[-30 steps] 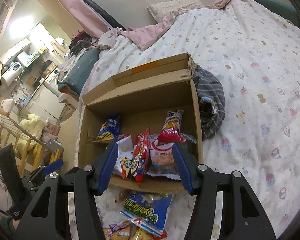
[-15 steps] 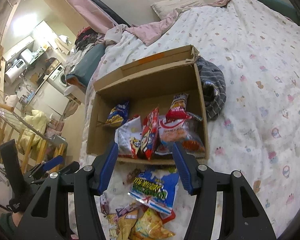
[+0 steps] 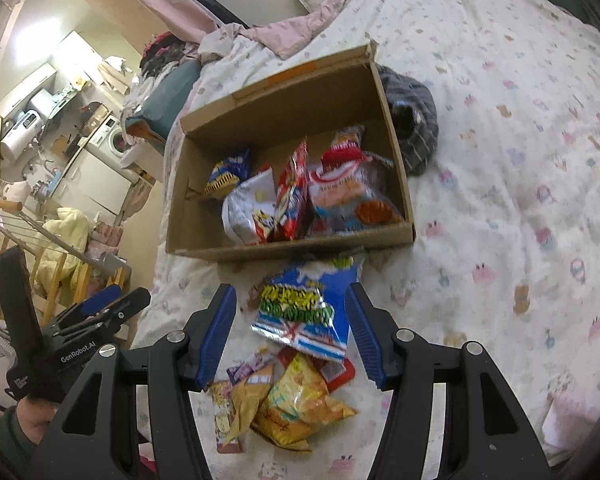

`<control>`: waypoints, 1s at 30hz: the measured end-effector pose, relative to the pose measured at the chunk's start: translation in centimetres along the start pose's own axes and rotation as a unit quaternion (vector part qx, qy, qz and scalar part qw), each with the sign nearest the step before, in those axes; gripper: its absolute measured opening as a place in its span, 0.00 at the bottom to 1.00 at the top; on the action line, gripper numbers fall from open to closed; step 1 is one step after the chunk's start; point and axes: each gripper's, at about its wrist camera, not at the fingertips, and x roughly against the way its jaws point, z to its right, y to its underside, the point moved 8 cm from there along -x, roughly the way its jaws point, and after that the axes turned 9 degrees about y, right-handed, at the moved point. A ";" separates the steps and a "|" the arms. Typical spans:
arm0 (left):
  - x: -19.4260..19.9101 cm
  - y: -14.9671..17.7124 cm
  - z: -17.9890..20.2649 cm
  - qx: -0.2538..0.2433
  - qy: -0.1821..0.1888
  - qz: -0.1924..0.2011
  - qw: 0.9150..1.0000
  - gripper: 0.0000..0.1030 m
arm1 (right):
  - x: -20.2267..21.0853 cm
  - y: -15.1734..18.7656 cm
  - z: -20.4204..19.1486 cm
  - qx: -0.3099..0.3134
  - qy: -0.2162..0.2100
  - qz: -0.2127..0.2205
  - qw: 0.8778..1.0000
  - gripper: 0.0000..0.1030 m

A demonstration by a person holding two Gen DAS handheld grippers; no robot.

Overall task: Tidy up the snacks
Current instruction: 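Grasp the white chocolate bar with the left tool while the right tool grasps the yellow chip bag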

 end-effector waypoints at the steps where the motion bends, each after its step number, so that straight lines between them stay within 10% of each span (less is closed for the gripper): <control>1: -0.2 0.3 -0.3 0.005 -0.005 -0.004 1.000 0.77 | -0.2 0.2 0.1 0.000 0.002 -0.003 1.000 0.57; 18: -4.8 6.2 -5.1 0.154 0.027 -0.136 0.978 0.75 | -3.7 1.3 0.2 -0.016 0.013 -0.055 0.998 0.58; 30: -8.7 9.2 -2.1 0.126 0.014 -0.205 0.971 0.31 | -3.7 2.5 1.3 -0.017 0.006 -0.081 0.997 0.58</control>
